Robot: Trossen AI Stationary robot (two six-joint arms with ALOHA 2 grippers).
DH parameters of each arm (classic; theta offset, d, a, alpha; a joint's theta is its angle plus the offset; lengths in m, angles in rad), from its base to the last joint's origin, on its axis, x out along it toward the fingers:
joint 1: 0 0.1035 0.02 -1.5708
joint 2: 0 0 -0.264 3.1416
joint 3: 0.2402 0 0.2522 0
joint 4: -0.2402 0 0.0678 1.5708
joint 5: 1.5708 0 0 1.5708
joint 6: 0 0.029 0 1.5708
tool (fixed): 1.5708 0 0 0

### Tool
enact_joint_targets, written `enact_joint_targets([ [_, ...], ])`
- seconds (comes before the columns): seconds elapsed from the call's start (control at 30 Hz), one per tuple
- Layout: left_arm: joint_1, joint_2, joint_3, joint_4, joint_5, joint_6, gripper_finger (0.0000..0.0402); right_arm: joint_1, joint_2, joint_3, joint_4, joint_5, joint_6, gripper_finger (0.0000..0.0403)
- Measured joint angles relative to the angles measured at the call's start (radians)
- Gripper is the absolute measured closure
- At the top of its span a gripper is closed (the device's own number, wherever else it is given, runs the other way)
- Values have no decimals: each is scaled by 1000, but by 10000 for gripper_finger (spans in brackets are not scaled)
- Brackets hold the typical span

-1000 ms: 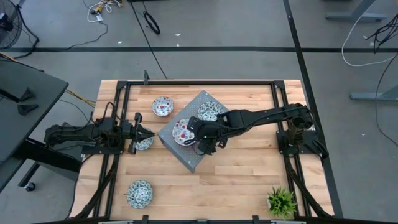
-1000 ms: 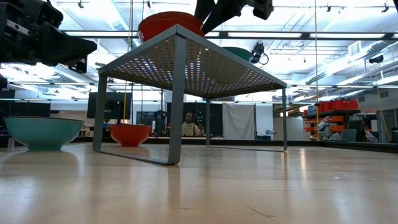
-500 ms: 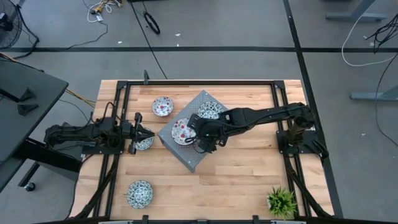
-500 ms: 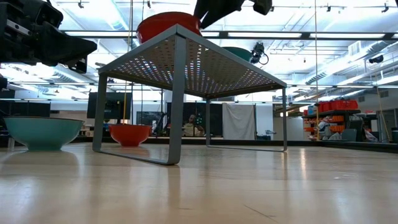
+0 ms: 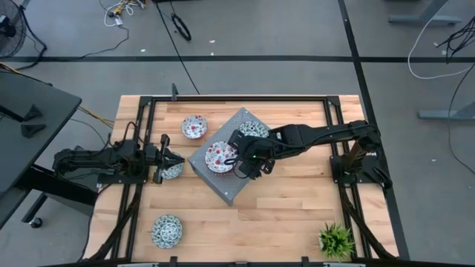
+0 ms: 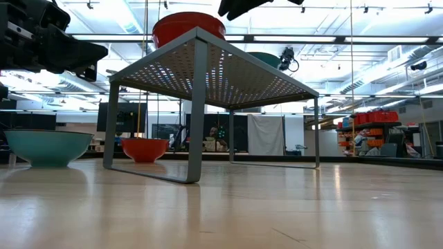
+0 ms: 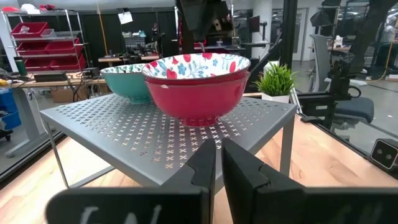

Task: Pick & Place Mini bowls
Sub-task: Stack the right red patterned bowl on top of the red patterned bowl on the shelf

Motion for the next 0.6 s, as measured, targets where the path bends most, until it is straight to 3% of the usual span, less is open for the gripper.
enact_joint_targets([
  [0.4, 0, 0, 0, 0, 0, 0, 372, 10, -22, -1, 78, -8, 648, 319],
  [0.6, 0, 0, 0, 0, 0, 0, 372, 18, -45, -1, 189, -9, 869, 341],
])
